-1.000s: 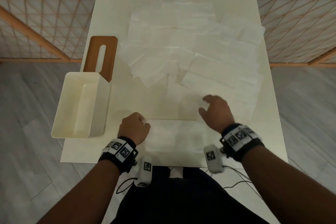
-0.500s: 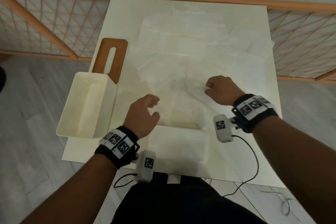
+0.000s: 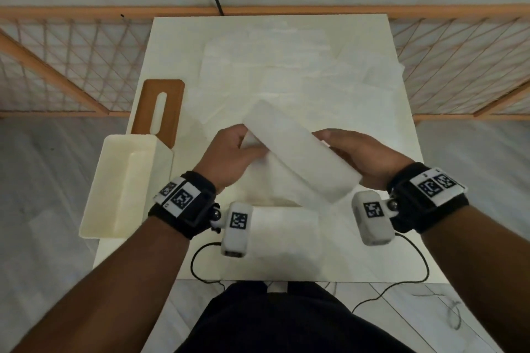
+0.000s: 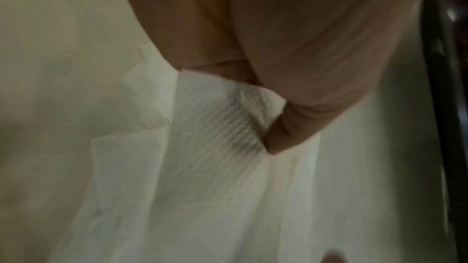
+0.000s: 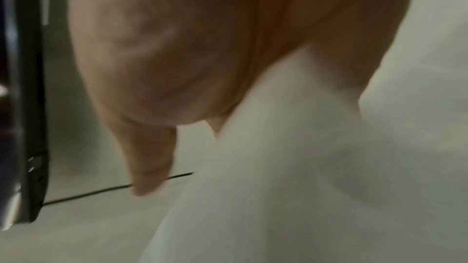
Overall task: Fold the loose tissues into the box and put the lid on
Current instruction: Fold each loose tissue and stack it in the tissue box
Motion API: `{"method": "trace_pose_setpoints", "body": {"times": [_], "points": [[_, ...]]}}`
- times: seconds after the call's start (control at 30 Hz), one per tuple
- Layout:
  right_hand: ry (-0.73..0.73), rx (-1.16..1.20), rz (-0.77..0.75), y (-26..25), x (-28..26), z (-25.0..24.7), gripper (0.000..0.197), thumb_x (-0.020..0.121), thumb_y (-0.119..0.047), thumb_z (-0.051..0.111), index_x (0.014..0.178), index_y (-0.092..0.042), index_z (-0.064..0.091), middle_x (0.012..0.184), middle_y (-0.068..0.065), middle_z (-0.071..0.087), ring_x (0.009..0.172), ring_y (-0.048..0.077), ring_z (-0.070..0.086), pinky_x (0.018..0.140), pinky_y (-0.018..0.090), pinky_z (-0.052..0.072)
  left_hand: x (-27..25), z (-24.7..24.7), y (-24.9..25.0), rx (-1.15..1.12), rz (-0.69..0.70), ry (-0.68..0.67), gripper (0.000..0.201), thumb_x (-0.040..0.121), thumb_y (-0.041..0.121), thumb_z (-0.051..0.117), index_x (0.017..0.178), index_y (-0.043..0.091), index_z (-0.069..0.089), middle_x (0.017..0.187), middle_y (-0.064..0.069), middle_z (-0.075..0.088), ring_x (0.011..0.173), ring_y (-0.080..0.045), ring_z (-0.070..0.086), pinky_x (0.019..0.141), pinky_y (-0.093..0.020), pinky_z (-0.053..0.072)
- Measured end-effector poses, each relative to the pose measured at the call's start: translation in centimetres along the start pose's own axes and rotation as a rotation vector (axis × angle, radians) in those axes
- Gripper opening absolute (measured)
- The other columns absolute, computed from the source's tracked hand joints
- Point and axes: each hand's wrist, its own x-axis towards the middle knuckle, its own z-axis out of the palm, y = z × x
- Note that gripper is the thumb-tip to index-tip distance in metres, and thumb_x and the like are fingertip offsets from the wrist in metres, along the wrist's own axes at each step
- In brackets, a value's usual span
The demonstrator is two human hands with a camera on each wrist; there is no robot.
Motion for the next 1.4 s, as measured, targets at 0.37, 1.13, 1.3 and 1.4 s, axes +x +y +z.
{"method": "trace_pose_setpoints", "body": {"times": [0.37, 1.13, 1.3, 1.4], "points": [[0.026, 0.485, -0.133, 5.5, -0.5, 1.6, 0.100, 0.066, -0.015, 0.090, 0.150, -0.024, 0.036, 0.133, 0.020, 0.063, 0.118, 0.039, 0.063, 0.087, 0.049, 0.058, -2.5, -0.7, -3.2, -0.269, -0.200, 0.148, 0.079, 0.086, 0.003, 0.071, 0.137, 0.051, 0.036, 0.115, -0.013, 0.067, 0.103, -0.026, 0.069, 0.088, -0.041, 0.058], [0.429, -0.736, -0.410, 3.9, 0.5, 1.9, 0.007, 0.086, -0.018, 0.074, 0.082, -0.023, 0.074, 0.099, -0.016, 0.066, 0.090, -0.003, 0.057, 0.079, 0.011, 0.041, -3.1, -2.7, -4.3, 0.269, 0.035, 0.189, 0.020, 0.078, 0.014, 0.082, 0.075, 0.022, 0.064, 0.146, 0.020, 0.045, 0.136, 0.002, 0.038, 0.110, -0.023, 0.026], [0.213, -0.488, -0.196, 4.5, -1.7, 1.8, 0.004, 0.090, -0.012, 0.072, 0.086, -0.012, 0.073, 0.071, 0.006, 0.071, 0.059, 0.009, 0.059, 0.056, 0.021, 0.045, -4.7, -2.8, -5.2, 0.067, -0.051, 0.084, 0.015, 0.084, 0.005, 0.074, 0.081, 0.017, 0.066, 0.091, 0.004, 0.075, 0.088, -0.011, 0.069, 0.086, -0.035, 0.053], [0.203, -0.436, -0.077, 7.2, -1.3, 1.9, 0.002, 0.088, -0.008, 0.073, 0.089, -0.008, 0.071, 0.079, 0.010, 0.074, 0.066, 0.017, 0.067, 0.061, 0.030, 0.053, -4.9, -2.0, -8.1, 0.148, -0.201, 0.086, 0.015, 0.084, 0.012, 0.076, 0.088, 0.024, 0.068, 0.085, -0.002, 0.074, 0.083, -0.026, 0.069, 0.078, -0.042, 0.056]]}}
